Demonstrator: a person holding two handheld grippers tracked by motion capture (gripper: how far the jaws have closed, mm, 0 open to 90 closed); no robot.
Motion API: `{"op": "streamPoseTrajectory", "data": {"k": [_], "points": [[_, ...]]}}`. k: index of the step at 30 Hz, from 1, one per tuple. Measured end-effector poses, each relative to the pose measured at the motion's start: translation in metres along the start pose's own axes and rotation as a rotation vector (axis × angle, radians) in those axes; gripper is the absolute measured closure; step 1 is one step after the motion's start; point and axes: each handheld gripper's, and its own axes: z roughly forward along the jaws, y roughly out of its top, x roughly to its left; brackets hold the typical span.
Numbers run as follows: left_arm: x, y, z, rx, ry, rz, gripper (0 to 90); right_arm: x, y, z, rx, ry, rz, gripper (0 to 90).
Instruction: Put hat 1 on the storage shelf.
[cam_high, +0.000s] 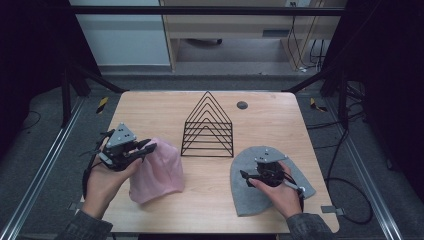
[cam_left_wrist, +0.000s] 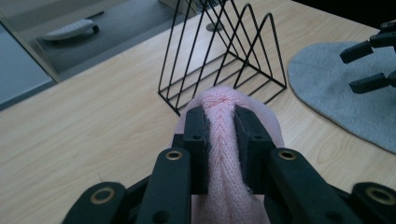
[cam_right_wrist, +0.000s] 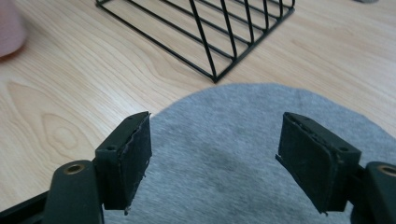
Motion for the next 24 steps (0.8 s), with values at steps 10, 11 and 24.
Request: {"op": "streamPoseTrajectory", "data": {"k": [10,11,24], "points": [[0.008,0.033,-0.012,-0.067,0.025,0.002,75.6,0.021,0.024,-0.01,-0.097,0.067,-0.03,33.9],[0.009,0.037,-0.013,-0.072,0.03,0.005,75.6,0.026,0.029,-0.01,-0.103,0.077,-0.037,34.8],[0.004,0.083,-0.024,-0.13,0.048,0.039,75.5,0.101,0.088,0.001,-0.127,0.249,-0.192,54.3]]}}
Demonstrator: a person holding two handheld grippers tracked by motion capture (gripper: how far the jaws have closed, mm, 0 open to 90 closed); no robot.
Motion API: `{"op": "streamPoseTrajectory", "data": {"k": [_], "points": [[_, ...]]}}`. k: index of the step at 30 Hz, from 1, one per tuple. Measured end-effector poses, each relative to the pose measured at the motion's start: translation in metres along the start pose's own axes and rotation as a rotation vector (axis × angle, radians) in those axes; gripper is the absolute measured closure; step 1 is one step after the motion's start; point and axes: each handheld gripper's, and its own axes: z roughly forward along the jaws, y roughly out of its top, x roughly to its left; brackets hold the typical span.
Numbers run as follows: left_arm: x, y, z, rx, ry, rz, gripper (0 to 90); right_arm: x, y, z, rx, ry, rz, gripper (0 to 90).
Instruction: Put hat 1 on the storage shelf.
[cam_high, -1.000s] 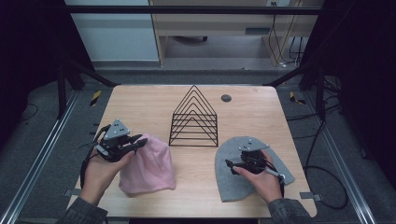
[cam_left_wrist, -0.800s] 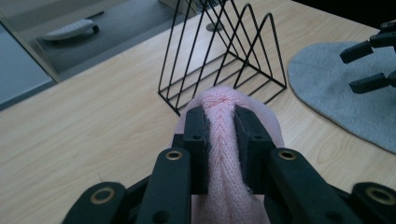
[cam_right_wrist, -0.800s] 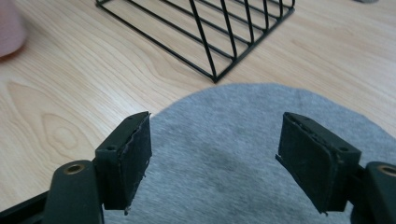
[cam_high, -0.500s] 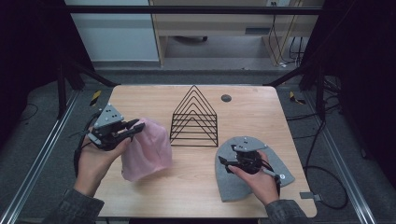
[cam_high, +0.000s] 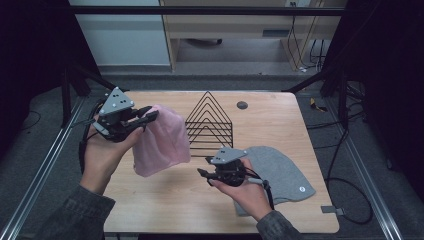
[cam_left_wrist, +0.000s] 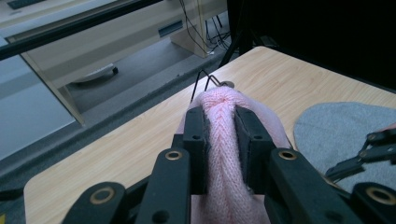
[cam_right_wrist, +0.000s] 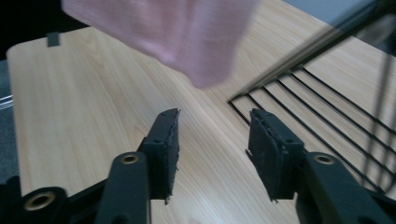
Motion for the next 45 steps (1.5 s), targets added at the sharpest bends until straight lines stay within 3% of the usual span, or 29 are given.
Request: {"op": "streamPoseTrajectory", "data": {"k": [3,8,11,13,16,19,24,27,32,38,45], "points": [[-0.003,0.003,-0.001,-0.005,-0.018,-0.006,75.4,0.005,0.012,0.009,-0.007,0.015,-0.011,53.1],[-0.008,0.006,-0.001,-0.02,-0.043,-0.017,75.4,0.005,0.022,0.021,0.008,-0.008,0.006,47.7],[-0.008,0.007,-0.002,-0.023,-0.045,-0.019,75.4,0.002,0.024,0.028,0.018,0.004,0.01,61.1],[-0.007,0.008,-0.003,-0.019,-0.033,-0.009,75.3,-0.001,0.026,0.029,0.015,0.026,0.013,76.1],[-0.003,0.008,-0.004,-0.005,0.0,0.018,74.7,-0.003,0.029,0.025,0.002,0.052,0.02,81.3],[0.012,0.013,-0.005,-0.019,0.021,0.012,74.3,-0.015,0.043,0.007,-0.014,0.082,0.006,82.9],[0.027,0.026,0.0,-0.046,0.034,0.005,74.3,-0.038,0.068,-0.013,-0.048,0.086,-0.005,83.0],[0.039,0.05,0.009,-0.076,0.051,0.0,74.3,-0.054,0.087,-0.021,-0.063,0.073,-0.016,82.8],[0.047,0.073,0.022,-0.112,0.036,-0.008,74.1,-0.08,0.106,-0.022,-0.07,0.038,-0.004,82.6],[0.059,0.088,0.045,-0.126,0.025,-0.005,74.1,-0.107,0.11,-0.012,-0.064,-0.009,0.019,83.1],[0.063,0.083,0.068,-0.112,0.015,0.016,74.4,-0.122,0.096,0.0,-0.051,-0.048,0.043,83.8]]}}
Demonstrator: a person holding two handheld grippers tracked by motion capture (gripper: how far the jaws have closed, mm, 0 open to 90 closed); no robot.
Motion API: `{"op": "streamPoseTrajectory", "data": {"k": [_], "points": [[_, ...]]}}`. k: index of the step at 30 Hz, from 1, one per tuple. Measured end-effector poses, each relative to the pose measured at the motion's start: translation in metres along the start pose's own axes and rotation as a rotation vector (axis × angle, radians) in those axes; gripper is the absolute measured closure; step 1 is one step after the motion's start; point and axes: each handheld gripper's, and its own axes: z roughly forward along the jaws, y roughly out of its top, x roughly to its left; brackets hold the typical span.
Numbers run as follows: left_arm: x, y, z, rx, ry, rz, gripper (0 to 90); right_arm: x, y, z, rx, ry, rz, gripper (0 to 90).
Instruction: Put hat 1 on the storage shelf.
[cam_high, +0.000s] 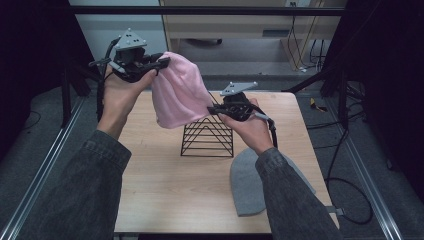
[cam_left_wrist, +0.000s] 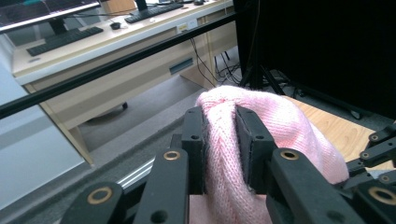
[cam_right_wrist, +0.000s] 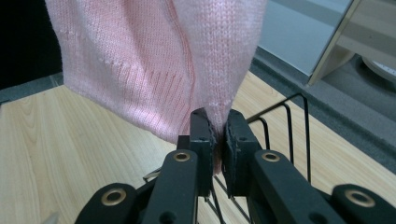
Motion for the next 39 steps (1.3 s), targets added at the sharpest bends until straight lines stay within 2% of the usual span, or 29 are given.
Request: {"op": "streamPoseTrajectory", "data": {"k": [7,20,39], "points": [[-0.006,-0.005,0.011,0.003,-0.009,0.011,74.3,-0.008,-0.014,0.003,0.004,-0.008,0.023,83.8],[-0.017,-0.01,0.027,-0.006,-0.033,0.013,73.8,-0.009,-0.03,0.004,0.017,-0.026,0.007,83.4],[-0.036,-0.017,0.041,0.007,-0.079,0.032,73.4,-0.011,-0.058,-0.002,-0.005,-0.049,-0.01,83.1]]}}
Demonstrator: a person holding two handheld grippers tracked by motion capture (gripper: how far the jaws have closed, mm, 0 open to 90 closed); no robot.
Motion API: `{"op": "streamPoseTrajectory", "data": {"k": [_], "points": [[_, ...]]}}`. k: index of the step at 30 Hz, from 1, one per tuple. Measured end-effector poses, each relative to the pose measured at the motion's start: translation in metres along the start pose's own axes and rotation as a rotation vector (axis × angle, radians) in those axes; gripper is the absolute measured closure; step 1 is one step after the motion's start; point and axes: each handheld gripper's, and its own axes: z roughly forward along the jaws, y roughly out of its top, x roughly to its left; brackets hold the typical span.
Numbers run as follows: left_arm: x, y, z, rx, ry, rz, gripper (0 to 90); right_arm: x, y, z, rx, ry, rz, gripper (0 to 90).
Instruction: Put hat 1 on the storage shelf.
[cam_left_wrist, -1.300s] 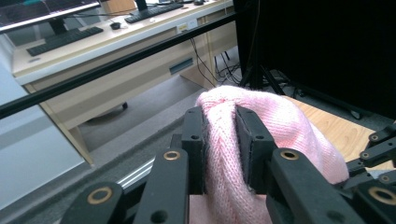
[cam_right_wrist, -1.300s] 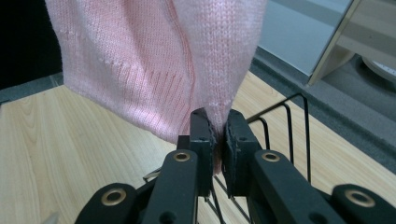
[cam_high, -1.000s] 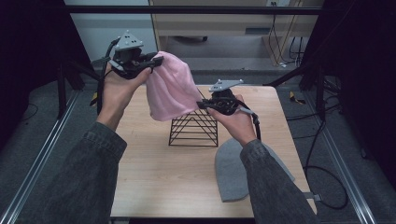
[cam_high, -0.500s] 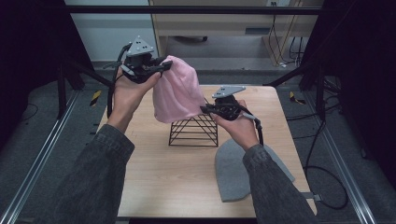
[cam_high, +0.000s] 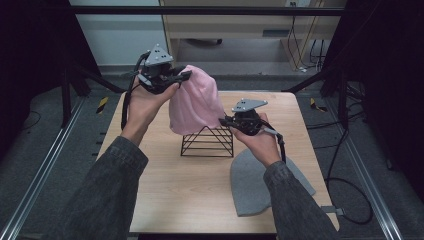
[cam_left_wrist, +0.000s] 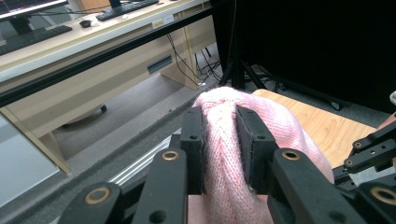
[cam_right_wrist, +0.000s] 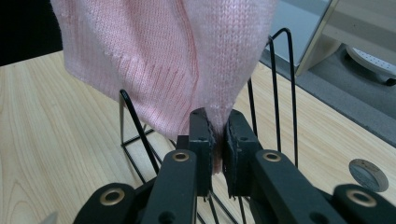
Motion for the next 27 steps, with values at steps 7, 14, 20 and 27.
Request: {"op": "streamPoseTrajectory", "data": {"k": [7,14,20,27], "points": [[-0.009,-0.002,0.008,0.014,-0.02,0.011,73.3,0.0,-0.015,0.001,0.001,-0.004,-0.003,83.2],[-0.014,-0.004,0.012,0.02,-0.033,0.017,73.0,-0.002,-0.02,-0.001,0.013,-0.005,-0.005,83.3],[-0.017,-0.007,0.016,0.031,-0.046,0.028,72.8,-0.003,-0.026,-0.002,0.025,-0.011,-0.003,83.4],[-0.02,-0.013,0.021,0.032,-0.062,0.012,72.5,-0.005,-0.034,-0.001,0.041,-0.021,-0.003,83.4]]}}
